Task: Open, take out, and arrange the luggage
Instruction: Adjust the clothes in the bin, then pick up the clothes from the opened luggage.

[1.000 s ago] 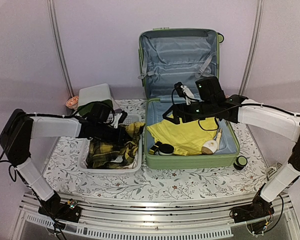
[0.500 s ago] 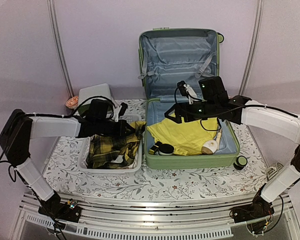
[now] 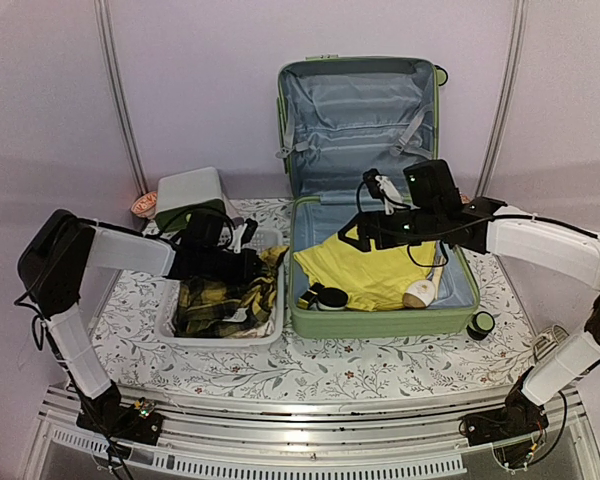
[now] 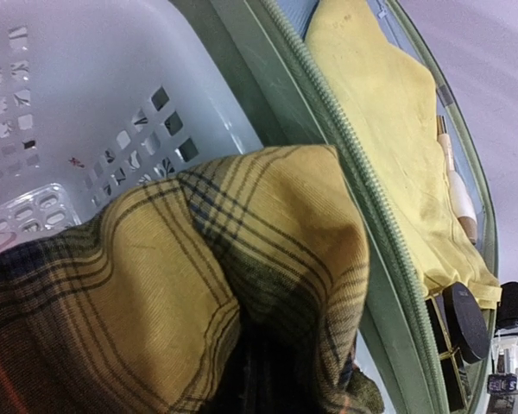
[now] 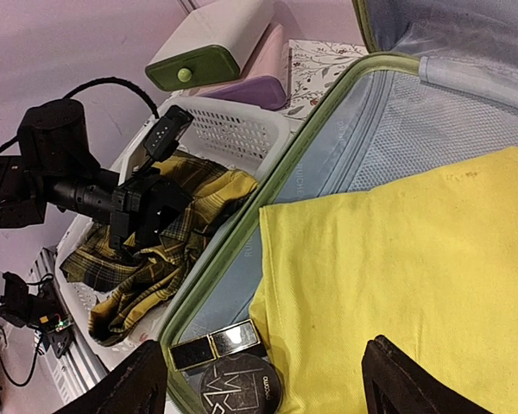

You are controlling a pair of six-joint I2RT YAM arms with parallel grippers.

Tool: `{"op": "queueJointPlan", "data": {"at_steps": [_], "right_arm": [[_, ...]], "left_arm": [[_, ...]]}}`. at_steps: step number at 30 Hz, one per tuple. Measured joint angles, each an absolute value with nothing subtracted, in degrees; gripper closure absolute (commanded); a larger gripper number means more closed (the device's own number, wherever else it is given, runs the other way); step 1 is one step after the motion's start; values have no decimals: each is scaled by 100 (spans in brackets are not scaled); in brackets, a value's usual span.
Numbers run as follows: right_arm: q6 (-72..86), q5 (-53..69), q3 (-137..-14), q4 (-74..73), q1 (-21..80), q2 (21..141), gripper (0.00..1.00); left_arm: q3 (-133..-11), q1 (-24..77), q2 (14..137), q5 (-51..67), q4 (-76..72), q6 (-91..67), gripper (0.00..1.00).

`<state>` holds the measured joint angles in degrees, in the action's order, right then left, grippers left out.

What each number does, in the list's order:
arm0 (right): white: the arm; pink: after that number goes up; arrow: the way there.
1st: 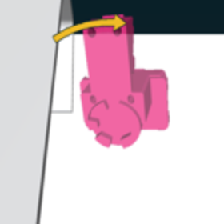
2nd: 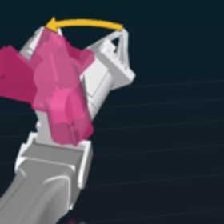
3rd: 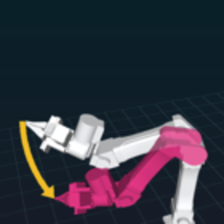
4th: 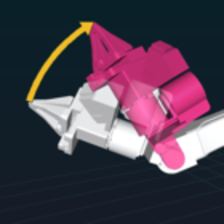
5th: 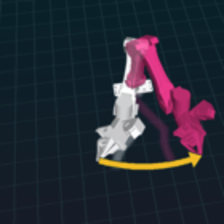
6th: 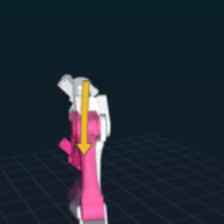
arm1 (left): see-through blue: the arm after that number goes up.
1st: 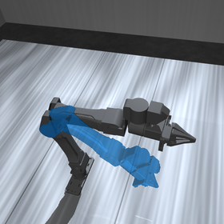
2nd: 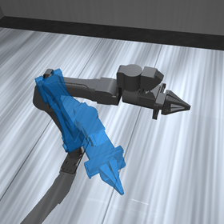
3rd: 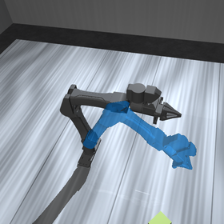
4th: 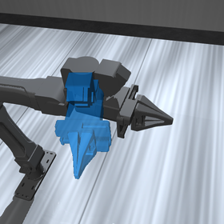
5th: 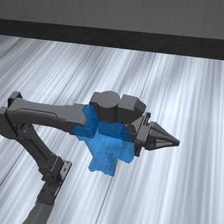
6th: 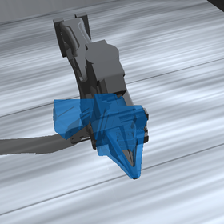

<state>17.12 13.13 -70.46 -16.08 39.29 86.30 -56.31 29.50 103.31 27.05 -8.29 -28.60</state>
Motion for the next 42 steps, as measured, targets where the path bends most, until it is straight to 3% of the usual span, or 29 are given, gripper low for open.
{"op": "queueJointPlan", "data": {"at_steps": [9, 13, 16, 17, 20, 21, 29, 33, 39, 42], "right_arm": [[1712, 1243, -7041, -1577, 3870, 8468, 20], [1712, 1179, -6908, -1531, 3850, 8348, 20], [1710, 1033, -6781, -1535, 3817, 8235, 20], [1708, 978, -6757, -1538, 3804, 8202, 20], [1686, 827, -6724, -1542, 3752, 8099, 20], [1667, 779, -6724, -1542, 3736, 8064, 20], [1511, 353, -6705, -1568, 3693, 7819, 15], [1426, 331, -6654, -1588, 3693, 7804, 15], [1295, 915, -6611, -1739, 3677, 7806, 19], [1258, 1227, -6576, -1848, 3673, 7811, 19]], "left_arm": [[-5631, 3013, 9570, 2327, -270, -2720, 95], [-5586, 3096, 8927, 2220, -152, -2637, 87], [-5424, 3153, 8348, 2152, -137, -2554, 70], [-5332, 3166, 8138, 2115, -143, -2517, 58], [-4998, 3177, 7513, 1975, -139, -2408, 9], [-4890, 3179, 7338, 1892, -137, -2375, 3], [-3824, 3148, 6034, 1076, -266, -2578, 2], [-3461, 3122, 5688, 1411, -578, -2633, 15], [-3448, 3253, 5986, 2794, -871, -2609, 34], [-3454, 3474, 6307, 3177, -768, -2554, 48]]}}
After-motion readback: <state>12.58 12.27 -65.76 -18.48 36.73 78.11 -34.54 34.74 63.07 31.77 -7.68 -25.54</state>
